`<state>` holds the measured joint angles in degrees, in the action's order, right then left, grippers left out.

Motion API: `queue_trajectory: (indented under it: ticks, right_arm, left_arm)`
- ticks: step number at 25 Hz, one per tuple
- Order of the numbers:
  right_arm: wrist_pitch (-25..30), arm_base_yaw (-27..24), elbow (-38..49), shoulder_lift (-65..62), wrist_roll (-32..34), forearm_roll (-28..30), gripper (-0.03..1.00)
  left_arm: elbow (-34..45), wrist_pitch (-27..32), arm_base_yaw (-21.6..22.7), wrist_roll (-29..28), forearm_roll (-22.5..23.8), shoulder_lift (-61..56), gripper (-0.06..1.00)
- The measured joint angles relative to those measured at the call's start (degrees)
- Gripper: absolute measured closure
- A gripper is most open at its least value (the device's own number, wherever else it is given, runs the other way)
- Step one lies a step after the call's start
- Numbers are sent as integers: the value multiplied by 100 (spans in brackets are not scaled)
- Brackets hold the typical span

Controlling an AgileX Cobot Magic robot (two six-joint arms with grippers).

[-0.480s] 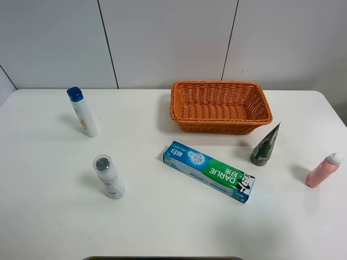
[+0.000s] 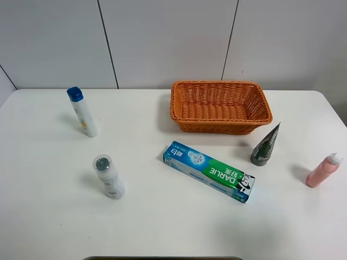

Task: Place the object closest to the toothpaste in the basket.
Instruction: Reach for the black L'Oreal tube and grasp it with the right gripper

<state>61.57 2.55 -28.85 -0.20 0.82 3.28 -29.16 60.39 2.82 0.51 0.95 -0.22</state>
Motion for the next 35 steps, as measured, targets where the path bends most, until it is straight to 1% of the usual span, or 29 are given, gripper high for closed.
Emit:
queue_trajectory:
  ticks: [26,31,35]
  right_arm:
    - [-11,0,-7,0,0,-54,-2]
    - [-121,0,-508,320,6,-50,-2]
    - [-138,0,-882,817,199,-43,-2]
  left_arm:
    - [0,0,0,0,0,0,0]
    - [0,0,0,0,0,0,0]
    - [0,0,0,0,0,0,0]
